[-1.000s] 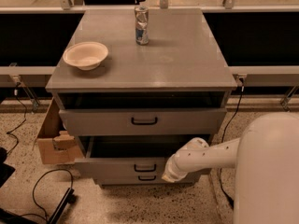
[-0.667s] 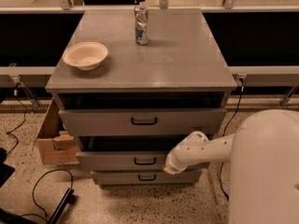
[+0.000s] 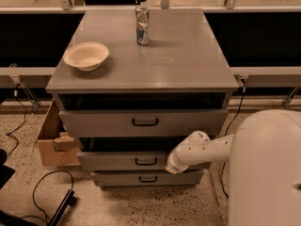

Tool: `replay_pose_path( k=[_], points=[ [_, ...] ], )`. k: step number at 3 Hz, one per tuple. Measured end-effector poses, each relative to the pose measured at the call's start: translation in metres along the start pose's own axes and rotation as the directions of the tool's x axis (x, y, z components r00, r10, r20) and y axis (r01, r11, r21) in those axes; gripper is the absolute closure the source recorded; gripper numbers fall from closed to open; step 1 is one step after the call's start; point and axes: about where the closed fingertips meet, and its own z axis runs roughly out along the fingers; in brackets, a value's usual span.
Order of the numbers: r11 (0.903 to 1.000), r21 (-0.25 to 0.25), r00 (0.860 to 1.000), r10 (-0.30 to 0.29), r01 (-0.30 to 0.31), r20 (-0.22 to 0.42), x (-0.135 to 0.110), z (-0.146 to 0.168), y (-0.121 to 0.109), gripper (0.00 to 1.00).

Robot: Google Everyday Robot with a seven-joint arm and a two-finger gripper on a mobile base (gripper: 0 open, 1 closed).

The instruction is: Close middle drawer

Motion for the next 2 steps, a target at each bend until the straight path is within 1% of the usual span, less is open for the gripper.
replay_pose_path(
  k=[2],
  points=[
    [1.0,-0.005,1.0,-0.001,0.001,-0.001,0.0002,0.0021,0.0022,0.36]
  ],
)
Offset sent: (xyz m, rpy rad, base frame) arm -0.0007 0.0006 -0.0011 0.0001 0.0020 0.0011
